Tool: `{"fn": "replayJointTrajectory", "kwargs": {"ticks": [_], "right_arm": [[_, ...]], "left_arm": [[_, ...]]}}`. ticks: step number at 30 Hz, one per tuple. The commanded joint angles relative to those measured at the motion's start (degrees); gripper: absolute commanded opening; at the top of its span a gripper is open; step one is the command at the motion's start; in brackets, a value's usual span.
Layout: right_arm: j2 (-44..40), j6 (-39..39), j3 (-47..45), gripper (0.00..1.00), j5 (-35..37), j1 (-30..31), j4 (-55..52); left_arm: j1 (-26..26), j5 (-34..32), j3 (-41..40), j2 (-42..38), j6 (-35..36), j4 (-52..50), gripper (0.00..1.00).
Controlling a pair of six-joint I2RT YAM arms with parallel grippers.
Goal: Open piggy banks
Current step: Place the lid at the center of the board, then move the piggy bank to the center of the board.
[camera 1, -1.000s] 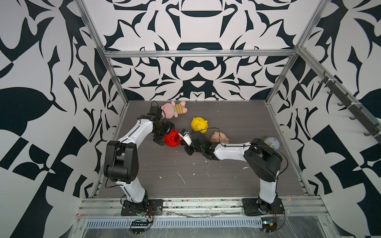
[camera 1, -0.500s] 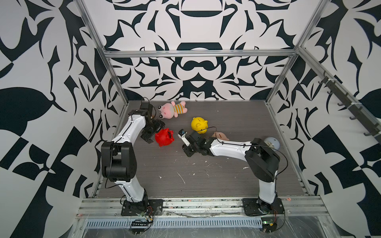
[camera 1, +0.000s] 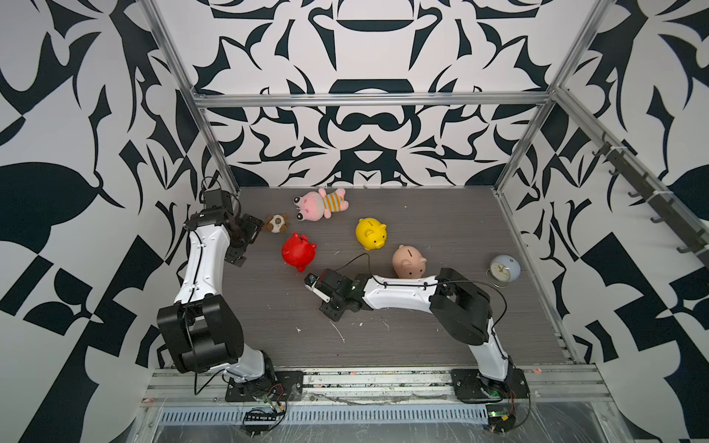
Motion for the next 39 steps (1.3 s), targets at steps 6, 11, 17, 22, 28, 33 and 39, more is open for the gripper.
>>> {"fn": "replayJointTrajectory", "kwargs": {"ticks": [6, 11, 17, 22, 28, 33, 39], "right_arm": [[-2.7, -1.5, 3.2, 0.25, 0.4, -0.3, -1.3], [-8.7, 0.3, 0.4, 0.31, -0.9, -2.6, -0.2], [-16.1, 3.5, -4.2, 0.32, 0.2, -9.3, 0.4], [-20.9, 5.2, -5.8, 0.37, 1.0, -18.5, 0.3], [-21.3, 4.8, -2.5, 0.57, -2.0, -29.8, 0.7], [-15.1, 5.2, 3.8, 0.61, -9.3, -36.1, 2.2], [-5.3, 6.5, 13.0, 0.76, -18.4, -39.9, 2.4]], "left_arm": [[0.0, -0.2, -0.9, -2.0, 2.0, -0.1, 0.99], [-0.7, 0.0, -1.2, -2.9, 1.8, 1.6, 0.99], [-11.2, -7.3, 3.1, -1.8, 3.5, 2.0, 0.99], [-21.5, -10.4, 8.5, 3.3, 3.7, 4.0, 0.99], [-29.9, -11.0, 16.3, 12.8, 3.2, 5.2, 0.99], [-33.8, -9.0, 21.3, 19.7, 1.9, 5.3, 0.99], [-35.2, -3.9, 21.4, 22.6, 2.4, 9.3, 0.99]]}}
